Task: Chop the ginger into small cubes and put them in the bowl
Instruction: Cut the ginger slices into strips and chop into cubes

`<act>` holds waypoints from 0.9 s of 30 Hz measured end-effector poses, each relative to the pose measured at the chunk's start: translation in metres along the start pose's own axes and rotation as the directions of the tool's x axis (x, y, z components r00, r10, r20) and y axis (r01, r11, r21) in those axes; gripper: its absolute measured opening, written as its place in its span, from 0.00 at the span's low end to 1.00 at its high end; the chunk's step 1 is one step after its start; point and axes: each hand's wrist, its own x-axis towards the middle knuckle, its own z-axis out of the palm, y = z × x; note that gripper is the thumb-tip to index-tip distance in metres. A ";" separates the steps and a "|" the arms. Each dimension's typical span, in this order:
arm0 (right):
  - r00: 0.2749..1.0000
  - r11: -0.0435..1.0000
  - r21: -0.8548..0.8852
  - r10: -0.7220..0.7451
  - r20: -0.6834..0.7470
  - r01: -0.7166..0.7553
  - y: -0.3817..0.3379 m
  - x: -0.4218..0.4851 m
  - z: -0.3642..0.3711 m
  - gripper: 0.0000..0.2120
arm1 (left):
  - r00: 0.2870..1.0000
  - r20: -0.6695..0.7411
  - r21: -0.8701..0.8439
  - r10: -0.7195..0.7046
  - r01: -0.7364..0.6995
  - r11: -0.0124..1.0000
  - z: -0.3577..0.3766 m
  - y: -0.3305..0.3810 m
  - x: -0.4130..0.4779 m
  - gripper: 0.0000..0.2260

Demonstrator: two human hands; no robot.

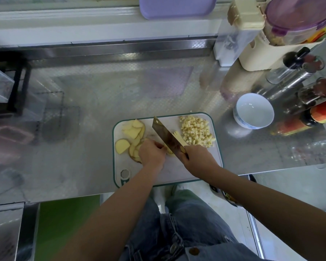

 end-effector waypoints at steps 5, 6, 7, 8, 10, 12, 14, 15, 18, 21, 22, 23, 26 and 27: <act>0.999 0.999 0.005 0.039 -0.010 -0.039 -0.001 -0.001 0.011 0.17 | 1.000 -0.001 0.012 -0.014 0.014 1.000 0.000 0.001 0.001 0.06; 0.999 0.999 -0.003 0.039 -0.017 -0.040 -0.001 0.001 0.013 0.16 | 1.000 -0.005 0.010 -0.015 0.015 1.000 0.000 0.001 0.001 0.06; 0.999 0.999 -0.016 0.037 -0.029 -0.037 -0.002 0.002 0.016 0.15 | 1.000 -0.007 0.008 -0.016 0.016 1.000 0.000 0.001 0.002 0.06; 0.999 0.999 -0.028 0.035 -0.041 -0.036 -0.003 0.003 0.018 0.15 | 1.000 -0.006 0.006 -0.015 0.015 1.000 0.000 0.001 0.002 0.06; 0.998 0.998 -0.041 0.039 -0.057 -0.041 -0.004 0.005 0.023 0.14 | 1.000 0.003 0.009 -0.005 0.005 1.000 0.000 0.000 0.003 0.07; 0.996 0.998 -0.049 0.042 -0.075 -0.045 -0.005 0.007 0.025 0.14 | 1.000 0.006 0.018 0.012 -0.012 1.000 -0.001 0.000 0.003 0.07; 0.995 0.999 -0.017 0.038 -0.088 -0.040 -0.005 0.010 0.024 0.14 | 1.000 0.000 0.030 0.028 -0.028 0.999 -0.001 -0.001 0.003 0.07; 0.996 0.999 0.017 0.034 -0.087 -0.033 -0.005 0.011 0.021 0.14 | 0.999 -0.002 0.037 0.033 -0.033 0.999 -0.001 -0.001 0.003 0.07; 0.994 0.984 0.177 0.029 -0.101 -0.011 -0.003 0.013 0.007 0.15 | 0.998 0.015 0.062 0.053 -0.054 0.997 -0.001 -0.003 0.003 0.08; 0.985 0.952 0.305 0.076 -0.155 -0.025 0.004 0.012 -0.013 0.15 | 0.995 0.025 0.102 0.093 -0.095 0.990 -0.001 -0.006 0.005 0.09; 0.981 0.944 0.328 0.093 -0.171 -0.032 0.008 0.011 -0.019 0.15 | 0.992 0.015 0.114 0.121 -0.122 0.986 -0.001 -0.006 0.005 0.09; 0.977 0.935 0.353 0.115 -0.182 -0.045 0.013 0.011 -0.024 0.15 | 0.985 -0.002 0.132 0.172 -0.170 0.977 -0.003 -0.006 0.005 0.08; 0.961 0.893 0.438 0.201 -0.191 -0.100 0.029 0.009 -0.034 0.14 | 0.840 0.070 0.301 0.538 -0.532 0.791 -0.010 -0.006 0.010 0.13; 0.955 0.885 0.450 0.224 -0.194 -0.116 0.033 0.008 -0.035 0.15 | 0.735 0.178 0.369 0.654 -0.666 0.648 -0.012 -0.004 0.014 0.18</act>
